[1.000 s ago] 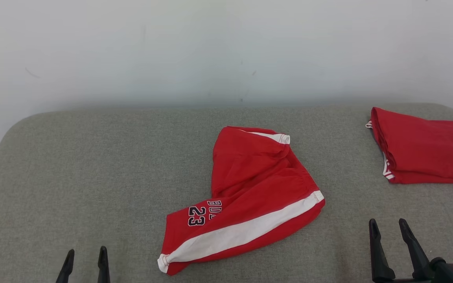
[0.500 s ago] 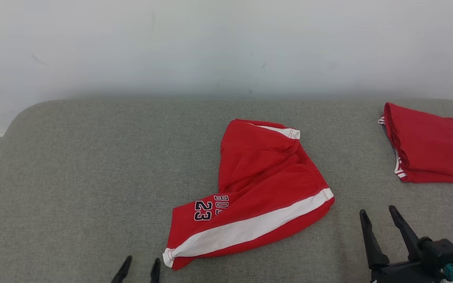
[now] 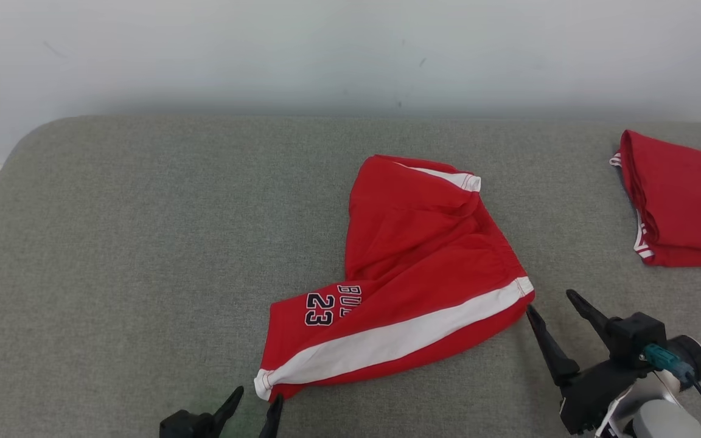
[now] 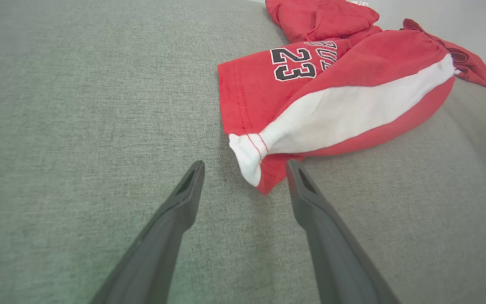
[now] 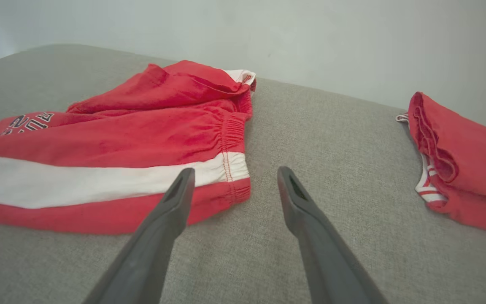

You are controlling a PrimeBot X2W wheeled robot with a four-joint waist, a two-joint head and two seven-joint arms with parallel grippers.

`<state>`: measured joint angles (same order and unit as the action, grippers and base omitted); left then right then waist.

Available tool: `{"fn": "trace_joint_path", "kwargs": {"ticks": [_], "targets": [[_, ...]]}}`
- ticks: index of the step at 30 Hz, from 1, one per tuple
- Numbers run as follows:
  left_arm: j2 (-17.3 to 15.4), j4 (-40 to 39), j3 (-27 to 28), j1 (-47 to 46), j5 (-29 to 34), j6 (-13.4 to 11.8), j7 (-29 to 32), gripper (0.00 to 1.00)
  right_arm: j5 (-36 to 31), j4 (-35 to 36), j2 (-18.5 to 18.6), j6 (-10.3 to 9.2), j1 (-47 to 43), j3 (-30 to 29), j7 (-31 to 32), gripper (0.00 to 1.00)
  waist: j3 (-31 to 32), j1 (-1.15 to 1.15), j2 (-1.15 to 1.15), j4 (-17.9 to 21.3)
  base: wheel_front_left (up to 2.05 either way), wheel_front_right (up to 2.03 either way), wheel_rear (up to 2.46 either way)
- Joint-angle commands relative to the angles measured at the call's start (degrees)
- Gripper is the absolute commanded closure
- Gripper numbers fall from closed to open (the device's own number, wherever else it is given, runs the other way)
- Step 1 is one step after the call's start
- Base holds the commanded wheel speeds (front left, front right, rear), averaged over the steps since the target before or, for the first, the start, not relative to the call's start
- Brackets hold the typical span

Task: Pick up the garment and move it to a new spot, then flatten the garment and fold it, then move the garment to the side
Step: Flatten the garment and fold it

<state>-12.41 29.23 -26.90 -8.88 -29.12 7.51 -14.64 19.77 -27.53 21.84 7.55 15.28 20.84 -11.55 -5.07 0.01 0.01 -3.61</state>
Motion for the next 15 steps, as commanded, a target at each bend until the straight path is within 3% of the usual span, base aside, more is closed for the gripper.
{"fn": "trace_joint_path", "kwargs": {"ticks": [1, 15], "targets": [[-0.4, 0.59, -0.53, -0.94, -1.02, -0.07, -0.37, 0.0, 0.89, -0.44, 0.59, -0.12, 1.11, 1.04, -0.02, 0.0, -0.69, -0.01, -0.01, -0.18, 0.0, 0.0, 0.0], [-2.13, 4.33, -9.03, -8.18, -7.83, -0.06, -0.54, 0.0, 13.32, -6.52, 9.78, -0.12, 15.32, 22.53, 1.74, 0.0, -4.51, -0.01, -0.01, -2.06, 0.0, 0.0, 0.0]]}}
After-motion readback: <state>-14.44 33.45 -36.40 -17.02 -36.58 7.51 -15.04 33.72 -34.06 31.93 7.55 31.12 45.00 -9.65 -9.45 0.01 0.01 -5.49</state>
